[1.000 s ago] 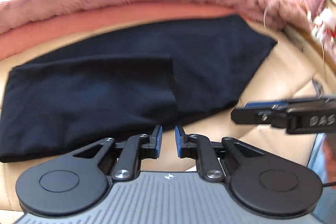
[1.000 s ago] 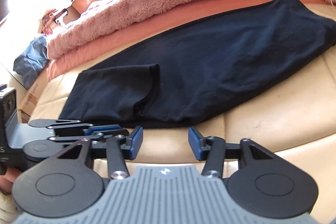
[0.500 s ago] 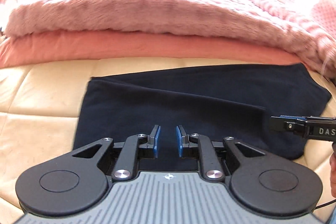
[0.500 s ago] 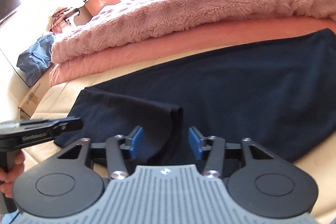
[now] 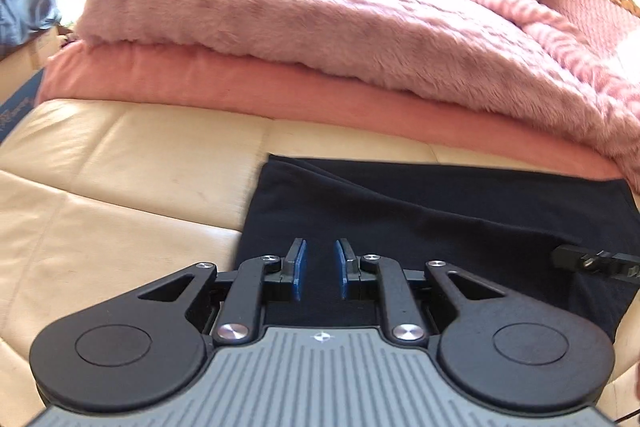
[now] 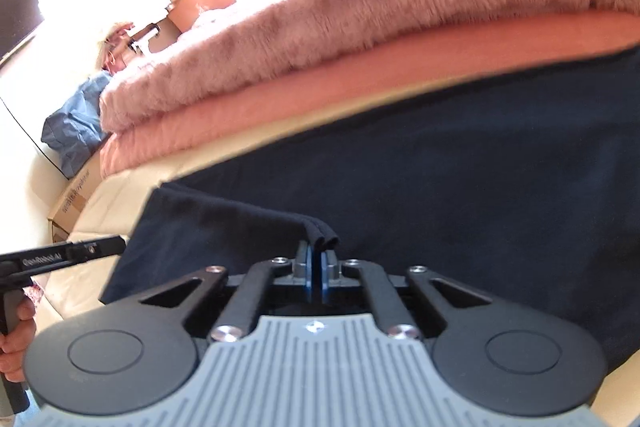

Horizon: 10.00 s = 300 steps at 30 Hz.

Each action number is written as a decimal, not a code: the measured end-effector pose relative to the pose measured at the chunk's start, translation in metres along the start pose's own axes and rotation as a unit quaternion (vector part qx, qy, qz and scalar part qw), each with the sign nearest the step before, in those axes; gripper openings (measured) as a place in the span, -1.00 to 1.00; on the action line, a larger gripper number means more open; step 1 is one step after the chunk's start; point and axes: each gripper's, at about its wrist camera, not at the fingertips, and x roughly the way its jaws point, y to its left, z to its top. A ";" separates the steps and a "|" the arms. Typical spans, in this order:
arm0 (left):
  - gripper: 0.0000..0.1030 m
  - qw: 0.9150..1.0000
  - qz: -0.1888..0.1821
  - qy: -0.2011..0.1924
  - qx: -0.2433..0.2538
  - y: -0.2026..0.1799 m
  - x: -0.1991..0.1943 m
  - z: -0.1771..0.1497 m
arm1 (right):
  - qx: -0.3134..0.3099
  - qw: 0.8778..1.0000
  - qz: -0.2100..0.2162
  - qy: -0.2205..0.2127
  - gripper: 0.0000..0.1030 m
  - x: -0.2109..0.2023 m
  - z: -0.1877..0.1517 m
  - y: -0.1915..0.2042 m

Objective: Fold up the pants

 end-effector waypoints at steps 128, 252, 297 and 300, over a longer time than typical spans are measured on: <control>-0.30 0.965 0.032 0.194 0.173 0.037 -0.016 -0.015 | 0.059 0.964 -0.256 0.039 -0.25 -0.139 -0.051 -0.133; -0.69 0.951 -0.074 0.079 0.289 -0.175 0.087 0.019 | 0.252 0.960 0.104 0.059 -0.75 -0.130 -0.023 -0.231; -0.57 0.978 -0.115 0.140 -0.100 0.072 0.005 -0.008 | 0.154 0.977 0.038 0.141 -0.76 -0.037 0.079 0.074; -0.57 0.968 -0.141 0.150 -0.146 0.086 0.007 -0.016 | 0.147 0.975 0.015 0.168 -0.76 0.005 0.058 0.095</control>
